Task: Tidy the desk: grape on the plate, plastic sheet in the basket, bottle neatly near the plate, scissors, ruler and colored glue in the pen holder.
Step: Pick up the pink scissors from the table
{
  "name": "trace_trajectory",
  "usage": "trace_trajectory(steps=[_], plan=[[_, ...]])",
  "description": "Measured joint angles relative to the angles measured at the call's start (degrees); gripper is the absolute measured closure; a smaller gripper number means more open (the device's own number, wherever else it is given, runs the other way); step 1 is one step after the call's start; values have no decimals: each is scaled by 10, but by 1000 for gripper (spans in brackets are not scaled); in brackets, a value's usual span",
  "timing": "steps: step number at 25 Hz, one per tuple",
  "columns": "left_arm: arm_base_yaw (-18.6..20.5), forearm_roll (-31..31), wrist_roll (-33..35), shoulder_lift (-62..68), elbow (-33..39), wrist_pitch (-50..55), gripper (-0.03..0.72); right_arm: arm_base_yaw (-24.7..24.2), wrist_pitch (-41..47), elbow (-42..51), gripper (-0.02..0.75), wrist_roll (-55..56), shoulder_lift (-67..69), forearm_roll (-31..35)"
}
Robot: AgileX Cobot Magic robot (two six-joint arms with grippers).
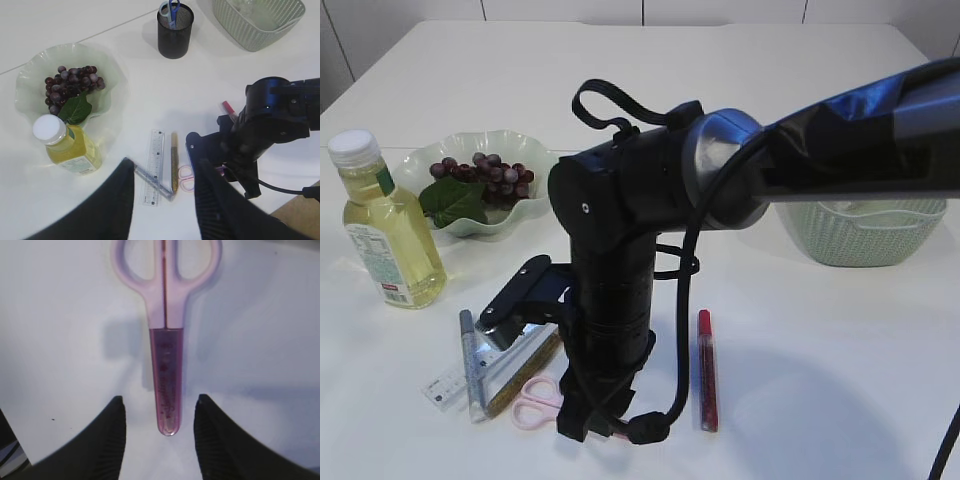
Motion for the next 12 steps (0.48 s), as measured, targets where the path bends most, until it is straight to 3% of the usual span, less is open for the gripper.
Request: trace_trajectory(steps=[12], plan=[[0,5,0,0,0,0,393,0,-2,0,352,22,0,-21]])
